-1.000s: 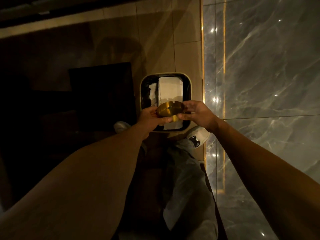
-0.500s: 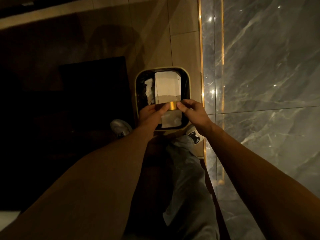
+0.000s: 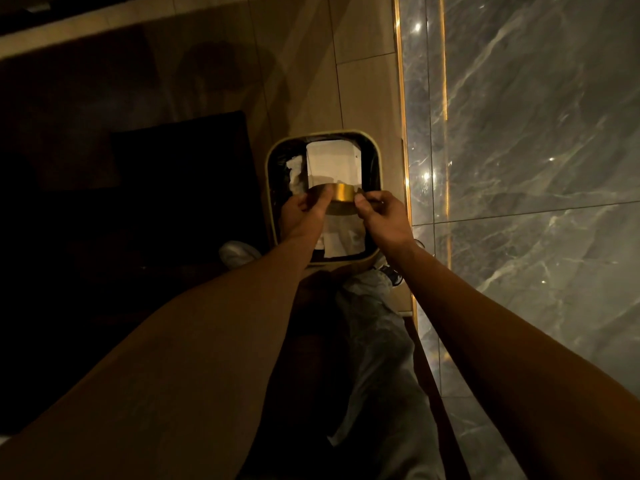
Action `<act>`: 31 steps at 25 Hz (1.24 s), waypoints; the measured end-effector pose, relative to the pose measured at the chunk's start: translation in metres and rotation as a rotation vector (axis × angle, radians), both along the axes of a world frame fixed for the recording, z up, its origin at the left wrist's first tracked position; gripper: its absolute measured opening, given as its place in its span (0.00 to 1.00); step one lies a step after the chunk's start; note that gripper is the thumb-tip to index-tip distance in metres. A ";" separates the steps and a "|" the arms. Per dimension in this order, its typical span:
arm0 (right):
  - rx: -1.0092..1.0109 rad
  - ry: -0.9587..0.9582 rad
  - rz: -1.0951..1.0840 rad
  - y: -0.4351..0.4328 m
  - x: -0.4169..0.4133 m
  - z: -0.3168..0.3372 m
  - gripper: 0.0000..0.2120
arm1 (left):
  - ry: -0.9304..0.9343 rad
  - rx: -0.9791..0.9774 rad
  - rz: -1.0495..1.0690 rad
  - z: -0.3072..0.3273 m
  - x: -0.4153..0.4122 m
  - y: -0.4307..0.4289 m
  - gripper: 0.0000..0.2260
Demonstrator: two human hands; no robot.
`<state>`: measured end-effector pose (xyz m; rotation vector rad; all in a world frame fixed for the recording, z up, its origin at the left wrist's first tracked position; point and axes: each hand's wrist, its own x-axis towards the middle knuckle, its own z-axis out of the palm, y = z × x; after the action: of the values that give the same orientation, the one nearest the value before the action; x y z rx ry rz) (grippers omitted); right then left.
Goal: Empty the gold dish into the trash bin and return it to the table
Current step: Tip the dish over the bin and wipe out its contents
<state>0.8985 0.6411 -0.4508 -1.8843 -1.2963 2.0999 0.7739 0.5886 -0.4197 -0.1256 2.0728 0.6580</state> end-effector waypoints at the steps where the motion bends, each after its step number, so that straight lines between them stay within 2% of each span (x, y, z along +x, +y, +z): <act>1: 0.013 -0.001 -0.004 0.000 -0.001 -0.001 0.15 | 0.009 -0.002 0.002 -0.001 0.000 0.001 0.23; 6: 0.088 -0.038 0.020 0.000 -0.004 0.004 0.13 | 0.036 -0.018 -0.008 -0.001 0.000 0.000 0.20; 10: 0.120 -0.038 0.076 -0.002 -0.004 0.005 0.12 | 0.073 -0.021 -0.116 -0.005 -0.001 -0.003 0.17; 14: 0.108 -0.025 0.090 -0.002 -0.006 0.006 0.15 | 0.123 -0.036 -0.270 -0.011 0.003 -0.003 0.18; 21: 0.078 0.037 0.116 0.008 -0.008 0.009 0.18 | 0.175 0.002 -0.656 0.000 0.002 -0.009 0.46; 26: 0.016 0.010 0.186 0.013 -0.002 0.003 0.18 | 0.266 -0.055 -1.011 -0.003 -0.005 -0.012 0.49; 31: 0.014 -0.012 0.224 0.021 -0.008 0.001 0.15 | 0.324 -0.109 -1.144 -0.007 -0.006 -0.011 0.53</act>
<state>0.8905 0.6625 -0.4499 -1.8248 -1.5874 2.1747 0.7676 0.5781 -0.4272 1.0877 2.0513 -0.1610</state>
